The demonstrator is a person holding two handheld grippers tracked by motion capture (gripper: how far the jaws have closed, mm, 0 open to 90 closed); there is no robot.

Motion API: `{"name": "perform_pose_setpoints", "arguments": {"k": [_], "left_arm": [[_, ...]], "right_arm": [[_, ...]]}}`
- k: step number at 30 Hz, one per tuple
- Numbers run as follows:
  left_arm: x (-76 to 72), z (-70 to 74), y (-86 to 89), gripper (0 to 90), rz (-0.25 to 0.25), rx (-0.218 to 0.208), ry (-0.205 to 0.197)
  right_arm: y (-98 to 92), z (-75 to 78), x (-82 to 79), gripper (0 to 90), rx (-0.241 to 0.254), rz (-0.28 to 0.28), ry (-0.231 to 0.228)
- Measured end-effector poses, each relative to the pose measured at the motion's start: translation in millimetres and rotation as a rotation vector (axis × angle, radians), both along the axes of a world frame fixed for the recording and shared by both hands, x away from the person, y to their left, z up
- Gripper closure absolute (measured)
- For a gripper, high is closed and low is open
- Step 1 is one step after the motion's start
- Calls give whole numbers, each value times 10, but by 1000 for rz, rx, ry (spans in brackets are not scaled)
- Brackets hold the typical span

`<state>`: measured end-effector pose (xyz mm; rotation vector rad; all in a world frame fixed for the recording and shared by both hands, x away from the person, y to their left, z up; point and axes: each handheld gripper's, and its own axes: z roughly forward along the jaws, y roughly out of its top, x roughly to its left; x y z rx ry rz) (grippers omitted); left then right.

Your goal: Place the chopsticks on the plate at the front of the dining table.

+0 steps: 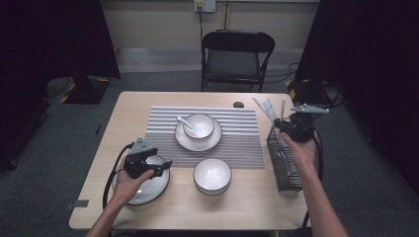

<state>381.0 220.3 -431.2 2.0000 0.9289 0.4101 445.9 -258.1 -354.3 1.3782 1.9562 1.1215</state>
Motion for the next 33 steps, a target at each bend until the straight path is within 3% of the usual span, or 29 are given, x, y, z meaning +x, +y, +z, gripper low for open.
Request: {"name": "perform_pose_setpoints", "arguments": {"k": [23,33], "left_arm": [[1,4,-38,231,2,-8,3],[-9,24,-47,232,1,-24,-1]], "right_arm": [[-19,147,-59,848,36,-17,-52],[20,349,-116,848,28,-19,-103]]}}
